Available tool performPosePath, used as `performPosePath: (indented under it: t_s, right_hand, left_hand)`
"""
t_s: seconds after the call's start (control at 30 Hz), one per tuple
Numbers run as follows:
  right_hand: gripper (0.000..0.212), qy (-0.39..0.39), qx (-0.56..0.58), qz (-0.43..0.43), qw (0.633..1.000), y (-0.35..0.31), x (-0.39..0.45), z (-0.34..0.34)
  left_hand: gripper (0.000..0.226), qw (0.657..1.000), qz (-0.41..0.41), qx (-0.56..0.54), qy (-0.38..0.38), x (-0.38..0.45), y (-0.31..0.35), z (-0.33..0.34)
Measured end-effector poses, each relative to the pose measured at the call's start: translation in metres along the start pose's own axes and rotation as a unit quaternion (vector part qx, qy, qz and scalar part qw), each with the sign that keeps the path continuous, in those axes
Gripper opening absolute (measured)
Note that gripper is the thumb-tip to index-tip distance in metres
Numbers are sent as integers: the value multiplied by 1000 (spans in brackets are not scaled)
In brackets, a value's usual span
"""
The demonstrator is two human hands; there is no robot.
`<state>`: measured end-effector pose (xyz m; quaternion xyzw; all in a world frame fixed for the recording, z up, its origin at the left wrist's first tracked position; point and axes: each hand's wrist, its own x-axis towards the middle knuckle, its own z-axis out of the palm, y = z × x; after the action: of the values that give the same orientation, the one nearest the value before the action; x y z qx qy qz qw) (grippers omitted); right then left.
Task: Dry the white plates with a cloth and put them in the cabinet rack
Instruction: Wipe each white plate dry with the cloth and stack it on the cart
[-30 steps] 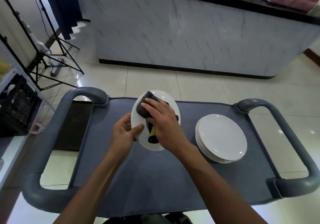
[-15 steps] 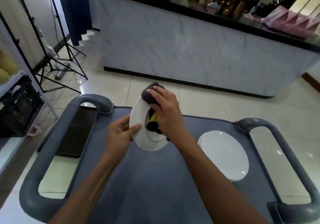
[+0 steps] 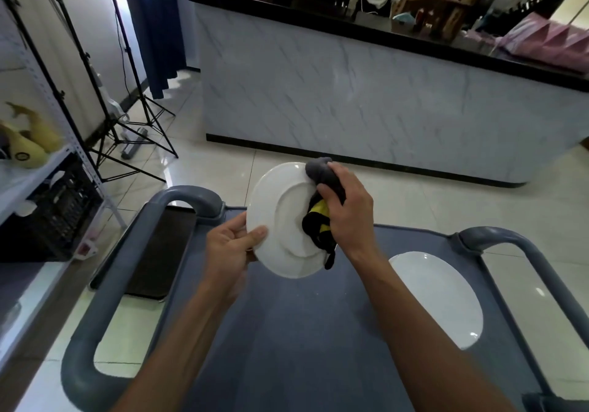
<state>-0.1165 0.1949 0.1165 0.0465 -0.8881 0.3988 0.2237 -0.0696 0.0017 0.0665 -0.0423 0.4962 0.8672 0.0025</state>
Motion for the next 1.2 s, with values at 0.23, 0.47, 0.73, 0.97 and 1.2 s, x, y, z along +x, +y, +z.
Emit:
performPosePath:
  t_s: [0.23, 0.47, 0.73, 0.97, 1.2]
  right_hand:
    - [40, 38, 70, 91, 993, 12, -18, -12]
    - [43, 65, 55, 79, 993, 20, -44, -10]
    - [48, 55, 13, -9, 998, 0, -57, -3]
    - [46, 36, 14, -76, 996, -17, -69, 3]
    - [39, 2, -54, -152, 987, 5, -76, -3]
  left_hand:
    - [39, 999, -33, -23, 25, -2, 1, 1]
    - [30, 995, -51, -70, 51, 11, 5, 16]
    - [25, 991, -54, -97, 77, 15, 1, 39]
    - [28, 987, -65, -125, 77, 15, 3, 47]
    - [28, 988, -81, -115, 69, 11, 6, 33]
